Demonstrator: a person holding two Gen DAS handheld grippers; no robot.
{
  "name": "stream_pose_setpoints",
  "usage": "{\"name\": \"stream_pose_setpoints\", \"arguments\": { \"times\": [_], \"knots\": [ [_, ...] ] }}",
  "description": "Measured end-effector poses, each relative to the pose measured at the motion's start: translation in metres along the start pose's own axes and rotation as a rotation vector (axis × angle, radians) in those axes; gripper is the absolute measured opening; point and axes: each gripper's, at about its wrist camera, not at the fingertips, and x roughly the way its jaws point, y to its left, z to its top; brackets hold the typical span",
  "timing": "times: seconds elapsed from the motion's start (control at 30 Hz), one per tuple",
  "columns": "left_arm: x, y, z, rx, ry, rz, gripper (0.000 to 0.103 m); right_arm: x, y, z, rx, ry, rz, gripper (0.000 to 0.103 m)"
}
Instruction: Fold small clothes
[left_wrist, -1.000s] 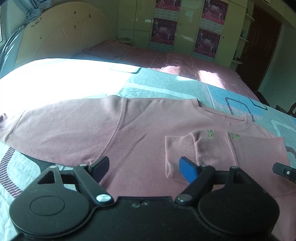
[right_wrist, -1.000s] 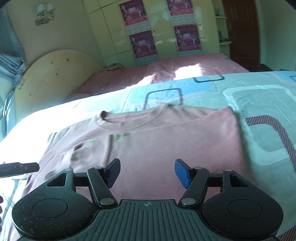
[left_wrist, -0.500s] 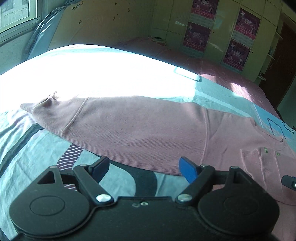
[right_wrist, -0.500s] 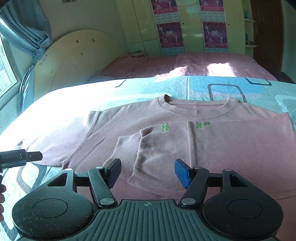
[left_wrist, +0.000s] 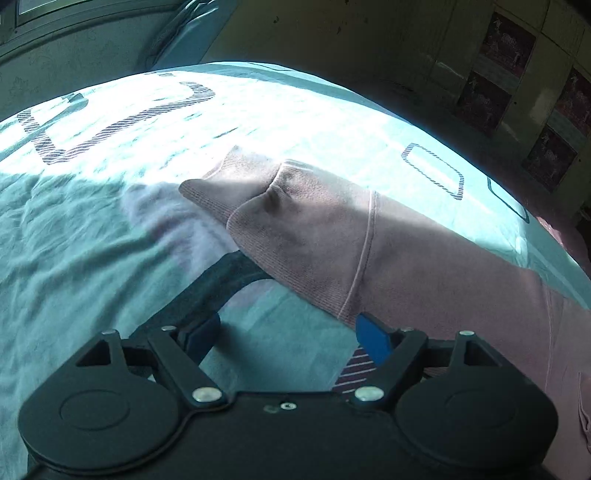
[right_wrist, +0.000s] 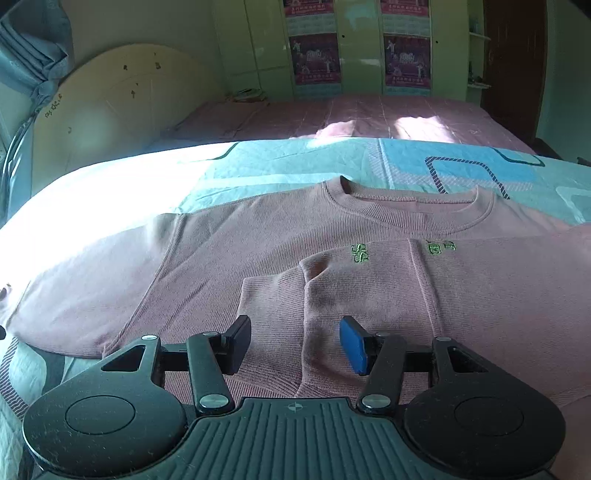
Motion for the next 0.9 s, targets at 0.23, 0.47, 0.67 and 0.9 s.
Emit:
{"name": "stream_pose_setpoints", "arguments": {
  "times": [0.23,0.47,0.67,0.9],
  "knots": [
    [0.023,0.021,0.025,-0.126,-0.039,-0.046,0.081,0.009,0.000,-0.006,0.004,0.028,-0.003,0.054],
    [0.038,0.032,0.033,-0.185,-0.121,-0.054,0.034,0.016,0.002,-0.012,-0.006,0.041,-0.040,0.054],
    [0.024,0.026,0.034,-0.168,-0.169,-0.109,0.010,0.011,0.003,-0.011,0.014,0.041,-0.036,0.054],
    [-0.037,-0.069,0.025,0.093,-0.253,-0.344,0.010,-0.017,-0.012,-0.004,0.068,-0.031,-0.006,0.054]
  ]
}}
